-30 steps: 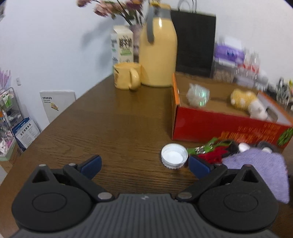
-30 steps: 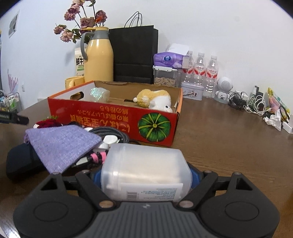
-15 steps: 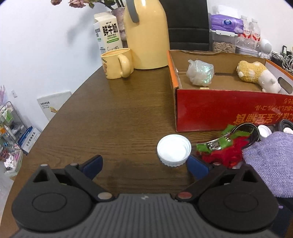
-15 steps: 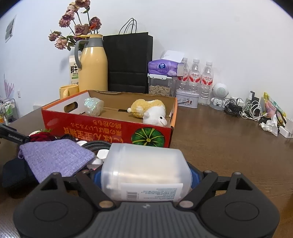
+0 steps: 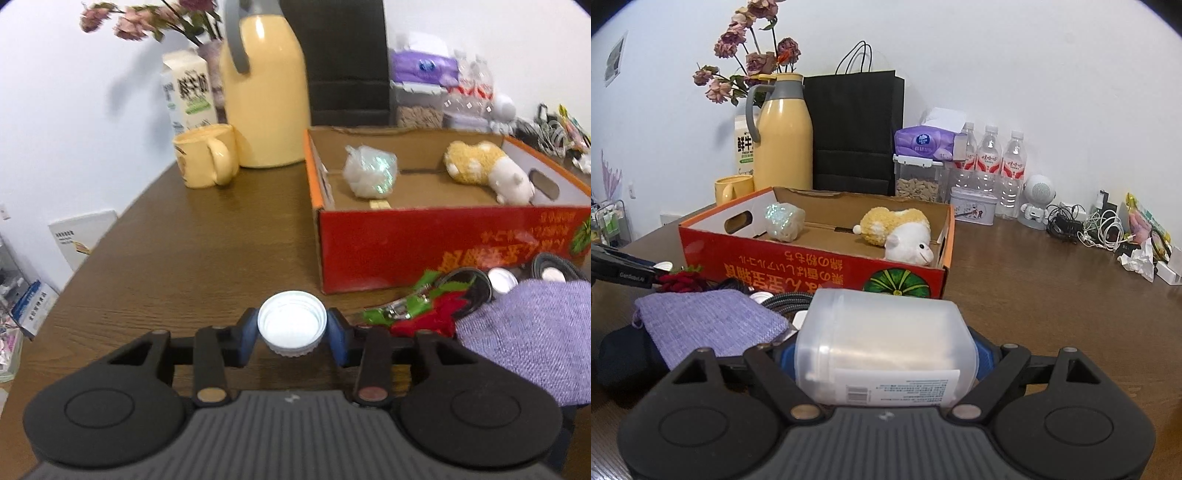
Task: Organize objects
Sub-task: 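Grasp the white bottle cap with the left tool while the right tool holds the container, then place the cap and container into the box and open both tools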
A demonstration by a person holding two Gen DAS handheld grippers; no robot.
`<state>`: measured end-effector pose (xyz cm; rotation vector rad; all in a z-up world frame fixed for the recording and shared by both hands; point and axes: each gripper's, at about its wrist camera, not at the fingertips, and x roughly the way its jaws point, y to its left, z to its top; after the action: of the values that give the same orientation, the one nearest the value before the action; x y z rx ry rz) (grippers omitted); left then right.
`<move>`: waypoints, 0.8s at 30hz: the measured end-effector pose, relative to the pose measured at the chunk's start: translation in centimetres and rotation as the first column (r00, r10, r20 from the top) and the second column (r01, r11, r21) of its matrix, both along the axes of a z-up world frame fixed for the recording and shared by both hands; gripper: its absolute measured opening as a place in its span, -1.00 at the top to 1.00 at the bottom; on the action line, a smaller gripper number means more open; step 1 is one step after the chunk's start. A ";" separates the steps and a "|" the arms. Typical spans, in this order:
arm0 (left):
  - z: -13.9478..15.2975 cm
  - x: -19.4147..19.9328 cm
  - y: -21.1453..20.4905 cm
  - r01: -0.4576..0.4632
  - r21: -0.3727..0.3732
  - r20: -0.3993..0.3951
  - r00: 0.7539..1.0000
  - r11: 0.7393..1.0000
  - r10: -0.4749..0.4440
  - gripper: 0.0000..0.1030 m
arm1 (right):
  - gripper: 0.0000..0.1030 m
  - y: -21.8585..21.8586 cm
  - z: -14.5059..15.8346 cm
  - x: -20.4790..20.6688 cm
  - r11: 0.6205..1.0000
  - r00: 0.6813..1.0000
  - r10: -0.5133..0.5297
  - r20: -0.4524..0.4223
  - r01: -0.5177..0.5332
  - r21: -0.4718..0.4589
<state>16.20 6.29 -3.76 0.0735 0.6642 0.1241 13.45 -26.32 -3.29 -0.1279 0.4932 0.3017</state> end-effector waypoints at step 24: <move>9.6 5.3 -5.7 0.072 -0.104 0.249 0.968 0.992 -0.044 0.21 | -0.63 6.1 6.3 7.7 0.996 0.983 0.065 0.174 -0.074 0.046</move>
<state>21.45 0.59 5.89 -0.0310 0.4191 0.0377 21.20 -20.25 3.02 -0.1189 0.3089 0.3682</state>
